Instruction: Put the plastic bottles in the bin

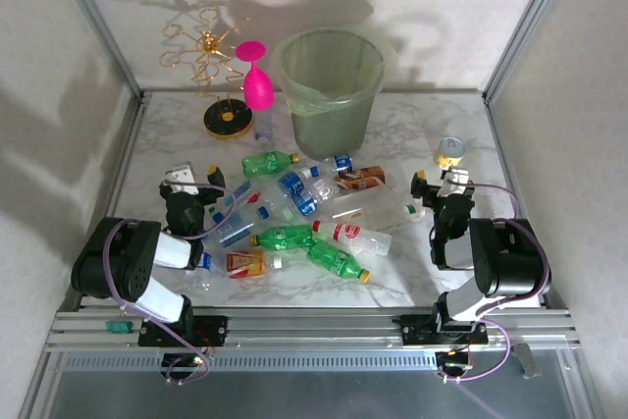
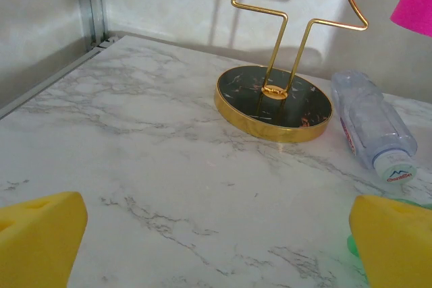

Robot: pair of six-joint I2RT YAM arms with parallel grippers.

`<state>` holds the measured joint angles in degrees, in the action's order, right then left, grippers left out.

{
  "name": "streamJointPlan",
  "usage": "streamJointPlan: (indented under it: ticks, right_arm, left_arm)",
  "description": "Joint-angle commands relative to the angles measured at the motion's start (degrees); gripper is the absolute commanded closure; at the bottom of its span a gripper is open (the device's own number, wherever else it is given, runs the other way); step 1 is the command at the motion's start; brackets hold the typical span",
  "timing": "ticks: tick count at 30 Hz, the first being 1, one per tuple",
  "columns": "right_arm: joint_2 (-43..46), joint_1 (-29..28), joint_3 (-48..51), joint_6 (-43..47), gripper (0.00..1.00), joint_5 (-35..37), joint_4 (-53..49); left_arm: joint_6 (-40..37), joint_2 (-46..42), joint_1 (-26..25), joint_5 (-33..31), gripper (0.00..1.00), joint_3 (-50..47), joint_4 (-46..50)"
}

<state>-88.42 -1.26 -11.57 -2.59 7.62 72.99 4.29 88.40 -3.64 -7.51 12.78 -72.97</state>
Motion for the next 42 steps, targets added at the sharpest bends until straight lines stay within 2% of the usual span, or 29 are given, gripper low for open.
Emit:
streamJointPlan:
  ticks: [1, 33, 35, 38, 42]
  right_arm:
    - [-0.08, 0.38, -1.00, 0.29, 0.01, -0.23, 0.75]
    - [0.04, 0.25, -0.89, 0.43, 0.01, -0.53, 1.02]
    - [1.76, 0.25, -2.49, 0.70, 0.01, -1.57, -2.96]
    - [9.82, 0.21, -7.29, -0.04, 0.01, 1.03, -16.08]
    - [19.35, -1.69, -10.56, 0.23, 0.01, 1.02, -23.15]
  left_arm:
    - [-0.65, -0.25, -0.23, -0.93, 0.01, 0.34, -0.56]
    - [-0.87, -0.38, -0.73, -1.76, 0.01, 0.06, -1.14]
    - [-0.39, -3.56, -1.92, -7.59, 0.01, 1.94, 4.30]
    - [-0.83, -10.09, -2.55, -10.91, 0.01, 7.58, 19.38]
    - [-6.84, -18.90, -7.53, -15.39, 0.01, 9.44, 22.87]
